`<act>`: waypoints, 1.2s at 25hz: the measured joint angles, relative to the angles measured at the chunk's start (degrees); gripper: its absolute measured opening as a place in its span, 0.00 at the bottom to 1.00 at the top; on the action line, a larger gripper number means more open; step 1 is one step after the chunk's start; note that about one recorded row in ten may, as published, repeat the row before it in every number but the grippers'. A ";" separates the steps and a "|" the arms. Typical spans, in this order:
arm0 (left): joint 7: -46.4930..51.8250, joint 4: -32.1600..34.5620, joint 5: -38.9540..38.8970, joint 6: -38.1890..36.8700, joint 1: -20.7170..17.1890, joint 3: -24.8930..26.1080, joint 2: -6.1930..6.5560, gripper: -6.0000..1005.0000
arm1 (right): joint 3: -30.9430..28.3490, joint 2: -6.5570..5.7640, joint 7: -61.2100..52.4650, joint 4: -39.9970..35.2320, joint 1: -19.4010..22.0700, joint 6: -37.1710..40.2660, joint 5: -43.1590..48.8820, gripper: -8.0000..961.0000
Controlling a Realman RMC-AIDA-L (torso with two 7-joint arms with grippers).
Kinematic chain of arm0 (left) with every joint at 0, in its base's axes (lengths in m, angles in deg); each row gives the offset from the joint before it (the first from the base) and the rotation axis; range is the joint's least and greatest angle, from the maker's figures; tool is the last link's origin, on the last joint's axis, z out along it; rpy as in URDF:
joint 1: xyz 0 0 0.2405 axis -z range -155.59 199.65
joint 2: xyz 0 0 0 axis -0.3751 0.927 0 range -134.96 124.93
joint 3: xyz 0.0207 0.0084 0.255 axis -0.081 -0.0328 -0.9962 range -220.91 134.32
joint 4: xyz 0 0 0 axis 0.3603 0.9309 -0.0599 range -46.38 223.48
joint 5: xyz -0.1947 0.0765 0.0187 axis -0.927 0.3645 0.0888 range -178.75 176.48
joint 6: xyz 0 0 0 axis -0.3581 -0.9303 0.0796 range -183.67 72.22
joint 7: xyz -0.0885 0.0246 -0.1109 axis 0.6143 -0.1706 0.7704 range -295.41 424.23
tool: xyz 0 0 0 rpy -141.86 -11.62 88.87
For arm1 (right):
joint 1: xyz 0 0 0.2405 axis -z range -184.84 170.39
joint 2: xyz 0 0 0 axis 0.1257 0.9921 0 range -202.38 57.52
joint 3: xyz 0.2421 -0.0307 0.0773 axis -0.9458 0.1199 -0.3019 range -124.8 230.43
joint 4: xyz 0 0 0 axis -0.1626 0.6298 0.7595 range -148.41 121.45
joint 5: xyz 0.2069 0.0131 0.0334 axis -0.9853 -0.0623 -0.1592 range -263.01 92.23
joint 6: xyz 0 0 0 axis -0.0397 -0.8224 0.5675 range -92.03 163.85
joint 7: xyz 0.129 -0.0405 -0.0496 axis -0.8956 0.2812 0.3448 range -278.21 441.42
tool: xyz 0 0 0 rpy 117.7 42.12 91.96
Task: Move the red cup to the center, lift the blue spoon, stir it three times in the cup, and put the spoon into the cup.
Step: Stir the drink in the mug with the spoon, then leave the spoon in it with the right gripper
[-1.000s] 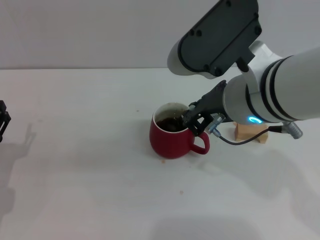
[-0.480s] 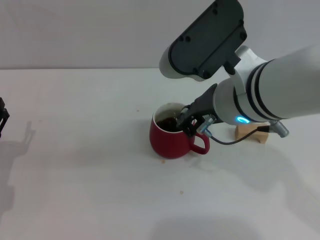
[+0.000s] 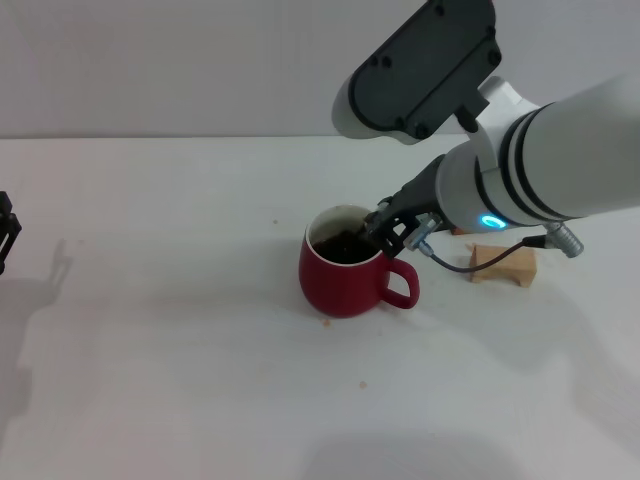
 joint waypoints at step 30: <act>-0.29 0.05 0.00 0.43 0.26 0.00 0.00 0.85 | 2.03 0.18 -0.17 -0.36 -1.32 -0.08 -2.91 0.14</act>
